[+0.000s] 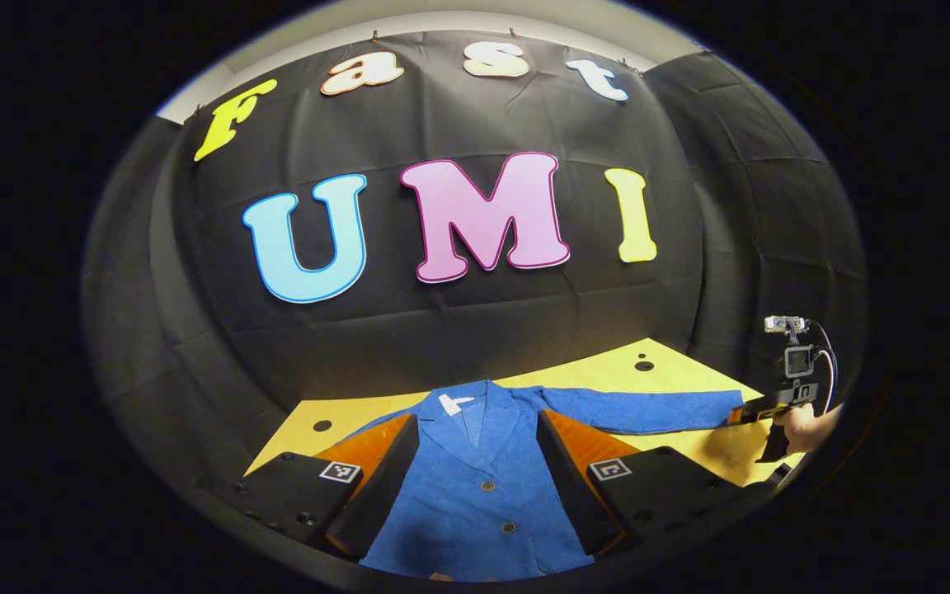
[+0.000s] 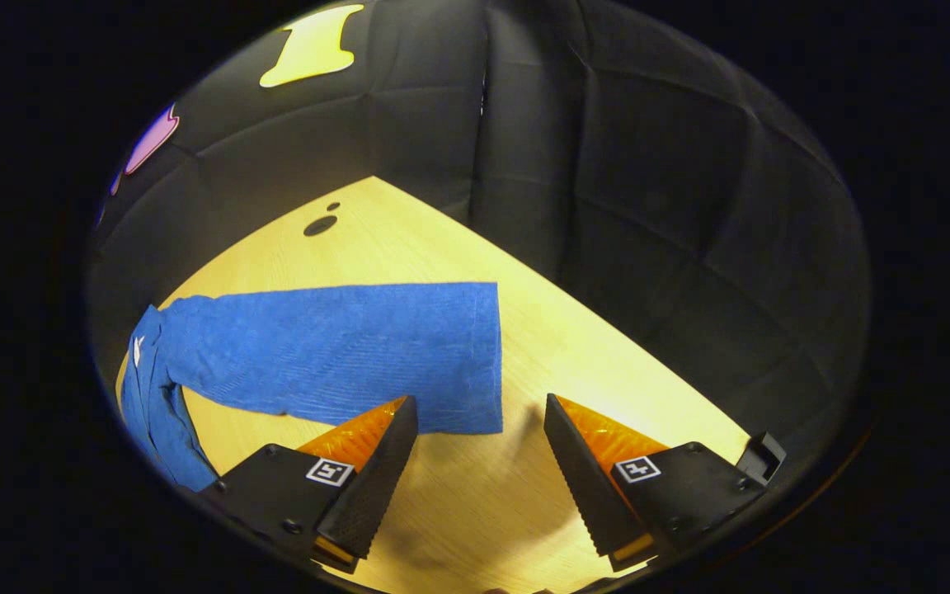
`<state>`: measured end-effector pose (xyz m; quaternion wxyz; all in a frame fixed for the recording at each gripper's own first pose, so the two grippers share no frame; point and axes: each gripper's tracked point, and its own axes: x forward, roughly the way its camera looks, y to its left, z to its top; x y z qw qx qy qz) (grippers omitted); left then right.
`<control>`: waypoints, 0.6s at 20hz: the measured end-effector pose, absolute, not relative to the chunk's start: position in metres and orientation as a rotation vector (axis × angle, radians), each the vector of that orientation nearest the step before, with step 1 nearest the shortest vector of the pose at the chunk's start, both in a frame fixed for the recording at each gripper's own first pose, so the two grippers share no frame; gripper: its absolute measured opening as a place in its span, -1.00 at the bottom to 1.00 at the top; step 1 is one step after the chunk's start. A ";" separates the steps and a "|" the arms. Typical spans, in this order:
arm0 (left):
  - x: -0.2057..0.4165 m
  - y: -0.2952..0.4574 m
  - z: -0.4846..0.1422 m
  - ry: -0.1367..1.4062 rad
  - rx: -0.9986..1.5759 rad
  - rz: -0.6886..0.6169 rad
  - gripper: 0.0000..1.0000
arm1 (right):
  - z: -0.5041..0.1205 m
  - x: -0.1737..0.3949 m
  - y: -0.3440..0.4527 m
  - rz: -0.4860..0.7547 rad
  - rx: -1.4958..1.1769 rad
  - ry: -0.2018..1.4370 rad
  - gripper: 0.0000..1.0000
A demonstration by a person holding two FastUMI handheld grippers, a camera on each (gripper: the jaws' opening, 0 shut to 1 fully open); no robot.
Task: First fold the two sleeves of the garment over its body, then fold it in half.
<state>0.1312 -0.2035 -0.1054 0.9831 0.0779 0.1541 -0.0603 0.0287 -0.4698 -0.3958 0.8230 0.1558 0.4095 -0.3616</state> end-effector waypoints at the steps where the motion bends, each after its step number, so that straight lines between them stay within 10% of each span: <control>1: 0.132 -0.204 -0.106 0.307 0.159 -0.123 0.65 | -0.400 0.030 -0.470 -0.766 0.320 0.862 1.00; 6: 0.134 -0.202 -0.106 0.300 0.149 -0.104 0.65 | -0.396 0.031 -0.470 -0.757 0.347 0.883 0.92; 7: 0.132 -0.201 -0.109 0.307 0.144 -0.100 0.65 | -0.396 0.034 -0.470 -0.751 0.354 0.892 0.39; 12: 0.123 -0.194 -0.116 0.333 0.120 -0.070 0.65 | -0.399 0.052 -0.468 -0.720 0.373 0.925 -0.81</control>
